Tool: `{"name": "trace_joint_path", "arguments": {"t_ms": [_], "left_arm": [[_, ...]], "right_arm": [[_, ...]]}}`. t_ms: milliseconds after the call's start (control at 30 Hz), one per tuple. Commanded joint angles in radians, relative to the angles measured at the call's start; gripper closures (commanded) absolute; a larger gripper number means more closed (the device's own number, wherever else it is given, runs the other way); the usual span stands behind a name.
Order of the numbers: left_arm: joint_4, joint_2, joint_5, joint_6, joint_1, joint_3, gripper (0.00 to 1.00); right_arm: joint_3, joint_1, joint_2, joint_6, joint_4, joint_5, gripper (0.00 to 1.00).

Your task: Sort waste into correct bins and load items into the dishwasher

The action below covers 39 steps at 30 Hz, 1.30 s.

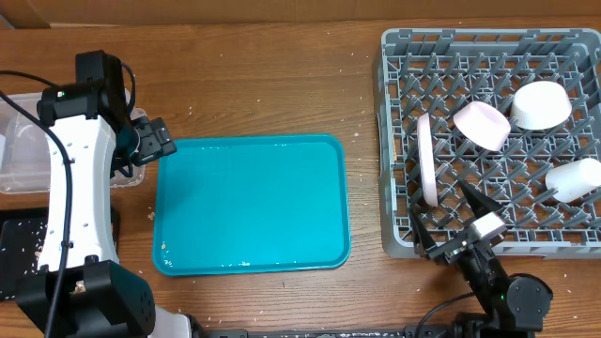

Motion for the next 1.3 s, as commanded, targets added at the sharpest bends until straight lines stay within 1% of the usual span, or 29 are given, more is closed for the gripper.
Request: {"name": "trace_joint_path", "arguments": {"t_ms": [0, 100, 167, 333, 433, 1267], "left_arm": [[0.002, 0.003, -0.009, 0.002, -0.001, 0.0, 0.0], [0.002, 0.003, -0.009, 0.002, -0.001, 0.0, 0.0], [0.002, 0.003, -0.009, 0.002, -0.001, 0.0, 0.0], [0.002, 0.003, -0.009, 0.002, -0.001, 0.0, 0.0], [0.002, 0.003, -0.009, 0.002, -0.001, 0.0, 0.0], [0.002, 0.003, -0.009, 0.002, 0.0, 0.0, 0.0]], "right_arm": [[-0.028, 0.007, -0.012, 0.0, -0.013, 0.153, 0.0], [-0.066, 0.007, -0.012, 0.004, -0.013, 0.206, 0.0], [-0.068, 0.009, -0.012, 0.013, -0.069, 0.236, 0.0], [-0.068, 0.009, -0.012, 0.034, -0.071, 0.334, 0.0], [-0.068, 0.009, -0.012, 0.089, -0.08, 0.393, 0.0], [-0.068, 0.009, -0.011, 0.09, -0.079, 0.398, 0.0]]}}
